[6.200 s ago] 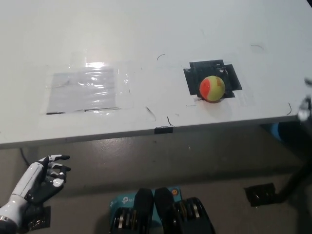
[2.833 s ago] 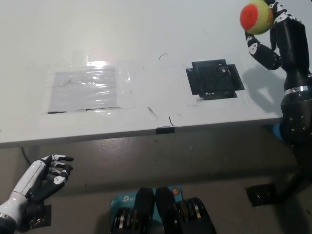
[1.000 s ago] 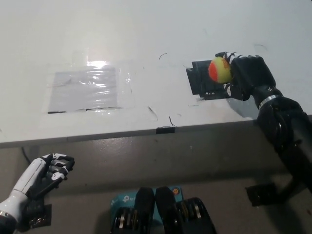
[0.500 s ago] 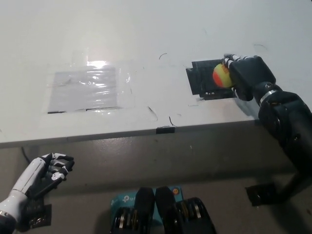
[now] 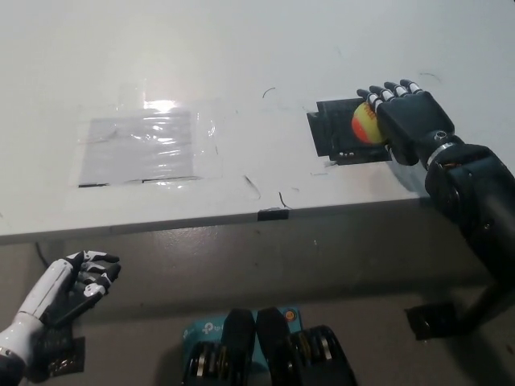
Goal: The robot uses right hand to squeeze a small tennis ball placed on the black area of the table
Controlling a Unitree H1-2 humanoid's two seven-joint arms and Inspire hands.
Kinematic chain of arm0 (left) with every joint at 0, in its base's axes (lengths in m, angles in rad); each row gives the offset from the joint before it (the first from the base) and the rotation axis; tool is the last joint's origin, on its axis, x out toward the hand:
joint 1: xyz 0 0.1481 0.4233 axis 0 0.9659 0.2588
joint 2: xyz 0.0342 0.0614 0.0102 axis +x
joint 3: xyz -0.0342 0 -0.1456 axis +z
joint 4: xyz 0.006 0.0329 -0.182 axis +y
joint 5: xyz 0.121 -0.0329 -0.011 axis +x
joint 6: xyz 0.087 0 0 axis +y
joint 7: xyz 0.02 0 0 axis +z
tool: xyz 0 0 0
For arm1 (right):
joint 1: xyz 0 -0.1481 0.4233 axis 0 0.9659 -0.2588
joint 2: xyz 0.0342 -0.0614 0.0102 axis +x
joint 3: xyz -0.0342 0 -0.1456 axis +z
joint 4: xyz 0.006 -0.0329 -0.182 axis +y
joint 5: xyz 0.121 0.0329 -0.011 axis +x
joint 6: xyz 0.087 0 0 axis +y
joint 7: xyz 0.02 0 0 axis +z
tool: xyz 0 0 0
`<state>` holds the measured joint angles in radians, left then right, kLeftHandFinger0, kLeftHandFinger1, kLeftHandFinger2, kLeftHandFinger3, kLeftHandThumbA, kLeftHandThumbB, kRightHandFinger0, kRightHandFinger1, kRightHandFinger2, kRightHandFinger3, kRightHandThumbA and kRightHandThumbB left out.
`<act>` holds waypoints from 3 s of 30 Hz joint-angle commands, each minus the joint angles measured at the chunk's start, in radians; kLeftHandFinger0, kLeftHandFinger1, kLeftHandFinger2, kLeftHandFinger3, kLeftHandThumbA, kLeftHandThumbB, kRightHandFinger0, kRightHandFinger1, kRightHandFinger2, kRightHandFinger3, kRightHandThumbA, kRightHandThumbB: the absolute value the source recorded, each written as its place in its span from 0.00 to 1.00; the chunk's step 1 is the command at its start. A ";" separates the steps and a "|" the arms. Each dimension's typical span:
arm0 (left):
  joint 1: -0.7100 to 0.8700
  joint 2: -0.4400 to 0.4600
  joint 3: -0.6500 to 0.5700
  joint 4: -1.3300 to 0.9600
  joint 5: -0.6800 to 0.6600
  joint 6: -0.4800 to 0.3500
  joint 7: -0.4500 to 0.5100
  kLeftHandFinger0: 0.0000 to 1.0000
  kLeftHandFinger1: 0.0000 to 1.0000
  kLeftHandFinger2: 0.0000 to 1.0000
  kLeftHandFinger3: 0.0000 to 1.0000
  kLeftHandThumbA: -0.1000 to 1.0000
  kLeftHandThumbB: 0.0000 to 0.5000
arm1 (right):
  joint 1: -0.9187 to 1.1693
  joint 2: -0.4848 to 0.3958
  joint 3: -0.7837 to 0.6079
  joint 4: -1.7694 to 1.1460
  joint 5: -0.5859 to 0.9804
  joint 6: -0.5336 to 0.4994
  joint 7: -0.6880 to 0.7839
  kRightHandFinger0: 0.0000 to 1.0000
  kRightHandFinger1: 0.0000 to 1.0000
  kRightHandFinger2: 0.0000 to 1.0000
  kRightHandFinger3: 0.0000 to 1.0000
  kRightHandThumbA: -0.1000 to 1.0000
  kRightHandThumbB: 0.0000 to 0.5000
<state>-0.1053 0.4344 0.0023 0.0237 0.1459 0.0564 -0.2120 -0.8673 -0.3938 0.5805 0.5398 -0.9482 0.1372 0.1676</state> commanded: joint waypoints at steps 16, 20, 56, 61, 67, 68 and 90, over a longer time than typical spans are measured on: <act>-0.035 0.026 0.014 -0.028 -0.010 -0.015 -0.007 0.43 0.50 0.59 0.68 0.70 0.00 | 0.030 0.007 0.046 0.024 0.015 -0.092 0.107 1.00 1.00 1.00 1.00 0.27 0.90; -0.032 0.025 0.012 -0.026 -0.012 -0.020 -0.010 0.42 0.49 0.58 0.67 0.73 0.02 | 0.020 0.026 0.123 0.088 -0.065 -0.047 0.141 1.00 1.00 1.00 1.00 0.49 1.00; -0.024 0.019 0.020 -0.017 -0.010 -0.013 0.003 0.45 0.50 0.59 0.69 0.74 0.01 | -0.009 -0.047 0.067 -0.087 -0.060 0.040 0.268 1.00 1.00 1.00 1.00 1.00 1.00; -0.020 0.018 0.024 -0.014 -0.012 -0.019 0.006 0.45 0.50 0.59 0.69 0.76 0.03 | -0.015 -0.047 0.025 -0.151 -0.034 0.039 0.317 1.00 1.00 1.00 1.00 1.00 1.00; -0.015 0.016 0.029 -0.009 -0.017 -0.023 0.007 0.43 0.49 0.57 0.67 0.77 0.06 | 0.001 -0.036 -0.033 -0.206 -0.004 0.036 0.305 1.00 1.00 1.00 1.00 1.00 1.00; -0.014 0.017 0.029 -0.003 -0.017 -0.032 0.008 0.43 0.50 0.58 0.67 0.78 0.08 | 0.005 -0.034 -0.047 -0.214 0.006 0.035 0.304 1.00 1.00 1.00 1.00 1.00 1.00; 0.007 0.007 0.031 -0.007 -0.016 -0.014 0.010 0.41 0.48 0.56 0.64 0.80 0.19 | 0.371 0.073 -0.619 -0.759 0.257 0.084 0.043 0.05 0.08 0.22 0.52 0.33 0.33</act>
<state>-0.0849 0.4343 0.0161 0.0286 0.1422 0.0563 -0.2121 -0.5807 -0.3626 0.1368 -0.0644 -0.8351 0.2246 0.4112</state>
